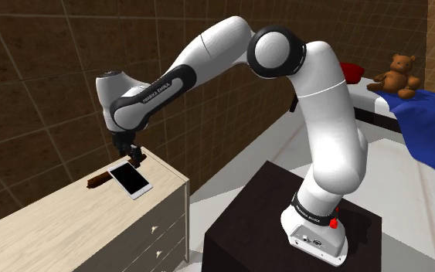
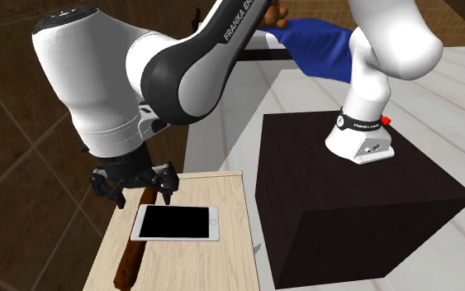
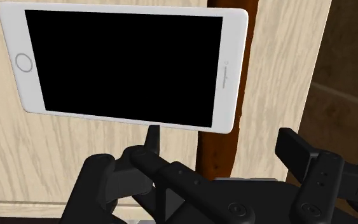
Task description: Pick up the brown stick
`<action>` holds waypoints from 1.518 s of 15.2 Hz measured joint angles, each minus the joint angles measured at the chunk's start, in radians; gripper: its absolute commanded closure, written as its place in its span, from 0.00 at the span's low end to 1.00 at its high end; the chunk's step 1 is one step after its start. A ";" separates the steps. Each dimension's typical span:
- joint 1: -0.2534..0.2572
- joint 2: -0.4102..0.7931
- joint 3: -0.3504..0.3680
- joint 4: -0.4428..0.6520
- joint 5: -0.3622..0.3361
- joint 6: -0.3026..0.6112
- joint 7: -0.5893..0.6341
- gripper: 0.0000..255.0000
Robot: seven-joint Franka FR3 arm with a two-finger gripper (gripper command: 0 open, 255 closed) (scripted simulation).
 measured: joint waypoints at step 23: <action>-0.011 -0.058 0.022 0.028 0.031 -0.083 -0.017 1.00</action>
